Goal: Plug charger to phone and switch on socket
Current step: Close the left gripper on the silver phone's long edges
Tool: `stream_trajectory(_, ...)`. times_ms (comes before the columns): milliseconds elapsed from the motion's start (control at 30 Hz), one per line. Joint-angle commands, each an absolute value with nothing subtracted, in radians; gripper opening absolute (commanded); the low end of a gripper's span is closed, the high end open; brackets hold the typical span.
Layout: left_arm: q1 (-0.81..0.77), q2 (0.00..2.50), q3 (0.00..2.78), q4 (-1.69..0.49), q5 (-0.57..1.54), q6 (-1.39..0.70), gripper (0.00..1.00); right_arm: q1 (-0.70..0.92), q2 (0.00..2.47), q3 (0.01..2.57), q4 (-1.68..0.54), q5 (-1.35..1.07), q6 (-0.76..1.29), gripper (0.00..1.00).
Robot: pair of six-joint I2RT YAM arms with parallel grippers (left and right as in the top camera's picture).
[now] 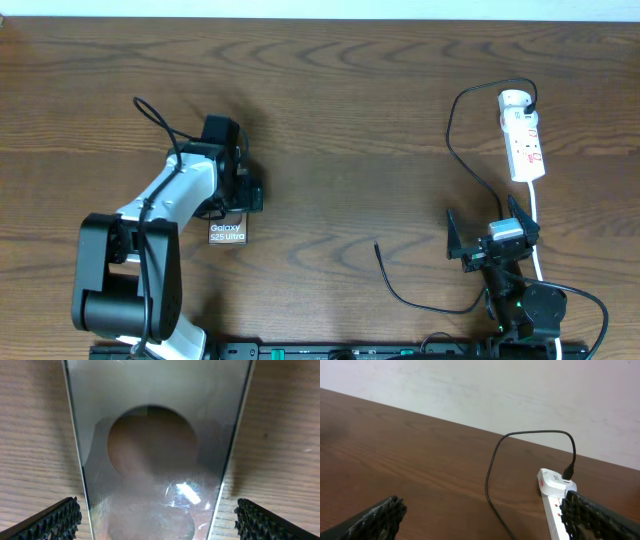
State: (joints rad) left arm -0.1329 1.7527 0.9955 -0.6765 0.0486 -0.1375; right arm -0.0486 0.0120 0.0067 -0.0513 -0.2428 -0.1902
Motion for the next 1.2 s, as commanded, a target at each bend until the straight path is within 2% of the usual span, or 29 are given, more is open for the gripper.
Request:
stream_trajectory(0,-0.13,1.748,0.968,-0.666,0.033,-0.132,0.98,-0.054,0.006,0.006,-0.056,-0.239,-0.196,0.99)
stream_trajectory(833,-0.13,1.749,0.941,-0.603,0.033,-0.079,0.98,-0.054,0.006,0.006,-0.056,-0.239,-0.196,0.99)
stream_trajectory(933,-0.13,1.749,0.941,-0.603,0.033,-0.079,1.0,-0.054,0.006,0.006,-0.056,-0.239,-0.196,0.99)
stream_trajectory(1067,-0.13,1.749,0.941,-0.603,0.033,-0.08,0.92,-0.054,0.006,0.006,-0.056,-0.239,-0.196,0.99)
stream_trajectory(1167,-0.13,1.749,0.941,-0.603,0.033,-0.08,0.83,-0.054,0.006,0.006,-0.056,-0.239,-0.196,0.99)
